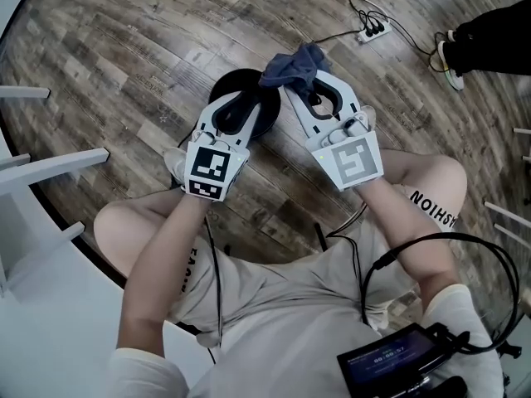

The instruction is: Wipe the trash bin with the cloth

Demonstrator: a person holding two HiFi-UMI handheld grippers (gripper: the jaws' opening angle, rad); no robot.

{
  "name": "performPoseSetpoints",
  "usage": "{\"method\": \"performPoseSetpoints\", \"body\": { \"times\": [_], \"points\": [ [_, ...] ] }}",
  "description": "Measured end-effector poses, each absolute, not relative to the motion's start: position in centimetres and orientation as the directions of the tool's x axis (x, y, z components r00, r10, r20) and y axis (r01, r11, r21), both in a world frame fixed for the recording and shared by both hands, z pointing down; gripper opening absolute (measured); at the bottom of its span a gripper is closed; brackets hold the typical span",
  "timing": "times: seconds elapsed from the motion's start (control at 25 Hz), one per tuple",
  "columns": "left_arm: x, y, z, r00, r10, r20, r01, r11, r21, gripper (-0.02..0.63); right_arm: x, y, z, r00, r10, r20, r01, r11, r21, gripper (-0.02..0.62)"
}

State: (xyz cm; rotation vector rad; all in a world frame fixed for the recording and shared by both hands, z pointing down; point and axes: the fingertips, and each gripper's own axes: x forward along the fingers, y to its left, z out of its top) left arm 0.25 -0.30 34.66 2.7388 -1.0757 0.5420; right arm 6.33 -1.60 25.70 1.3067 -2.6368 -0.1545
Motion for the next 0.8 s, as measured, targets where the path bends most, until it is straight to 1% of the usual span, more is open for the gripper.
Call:
{"method": "performPoseSetpoints", "body": {
  "times": [0.2,0.36,0.56,0.8],
  "points": [
    [0.7,-0.6,34.6,0.681,-0.624,0.384,-0.677,-0.736,0.005,0.129,6.0,-1.8,25.0,-0.604,-0.793,0.084,-0.773,0.608,0.184,0.078],
    [1.0,-0.5,34.9,0.685,-0.616,0.388,-0.672,-0.740,0.012,0.129,6.1,-1.7,25.0,-0.606,-0.791,0.087,-0.770,0.610,0.186,0.078],
    [0.9,-0.7,34.8,0.684,-0.617,0.389,-0.669,-0.743,-0.001,0.129,5.7,-1.9,24.4,-0.604,-0.795,0.056,-0.781,0.605,0.153,0.078],
    [1.6,-0.1,35.0,0.692,-0.607,0.392,-0.664,-0.748,0.014,0.129,6.2,-1.4,24.8,-0.601,-0.795,0.084,-0.781,0.606,0.152,0.078]
  ]
}}
